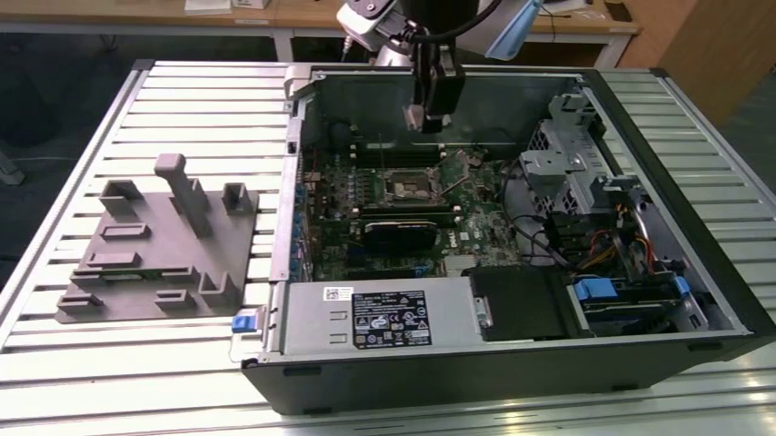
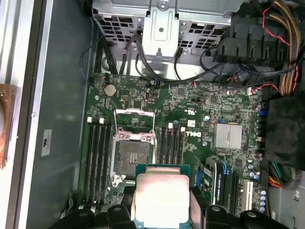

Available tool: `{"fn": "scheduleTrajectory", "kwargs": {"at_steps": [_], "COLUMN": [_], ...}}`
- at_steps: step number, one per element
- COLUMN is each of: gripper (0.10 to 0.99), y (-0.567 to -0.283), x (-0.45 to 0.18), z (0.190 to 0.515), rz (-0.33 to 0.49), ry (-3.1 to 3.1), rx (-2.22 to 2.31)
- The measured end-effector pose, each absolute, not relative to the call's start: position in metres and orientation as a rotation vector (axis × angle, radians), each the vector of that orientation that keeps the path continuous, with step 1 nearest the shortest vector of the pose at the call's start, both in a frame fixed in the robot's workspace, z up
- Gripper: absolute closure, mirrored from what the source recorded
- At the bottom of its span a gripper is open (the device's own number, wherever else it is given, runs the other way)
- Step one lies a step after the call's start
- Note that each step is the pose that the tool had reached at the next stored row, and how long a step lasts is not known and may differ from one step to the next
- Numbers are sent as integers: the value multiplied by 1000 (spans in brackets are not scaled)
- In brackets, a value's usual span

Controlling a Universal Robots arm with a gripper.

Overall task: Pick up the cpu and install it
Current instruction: 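Place the cpu into insertion slot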

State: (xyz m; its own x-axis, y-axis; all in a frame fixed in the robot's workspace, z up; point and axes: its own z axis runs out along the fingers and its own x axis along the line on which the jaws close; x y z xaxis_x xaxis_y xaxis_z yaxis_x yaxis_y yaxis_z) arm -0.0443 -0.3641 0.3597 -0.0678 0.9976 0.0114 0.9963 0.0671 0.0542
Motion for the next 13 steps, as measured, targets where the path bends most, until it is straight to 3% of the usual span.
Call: {"fn": "scheduleTrajectory", "kwargs": {"at_steps": [13], "gripper": [545], "y": [-364], "x": [-44], "z": [352], "rz": [74], "ry": [2274], "rx": [2125]}}
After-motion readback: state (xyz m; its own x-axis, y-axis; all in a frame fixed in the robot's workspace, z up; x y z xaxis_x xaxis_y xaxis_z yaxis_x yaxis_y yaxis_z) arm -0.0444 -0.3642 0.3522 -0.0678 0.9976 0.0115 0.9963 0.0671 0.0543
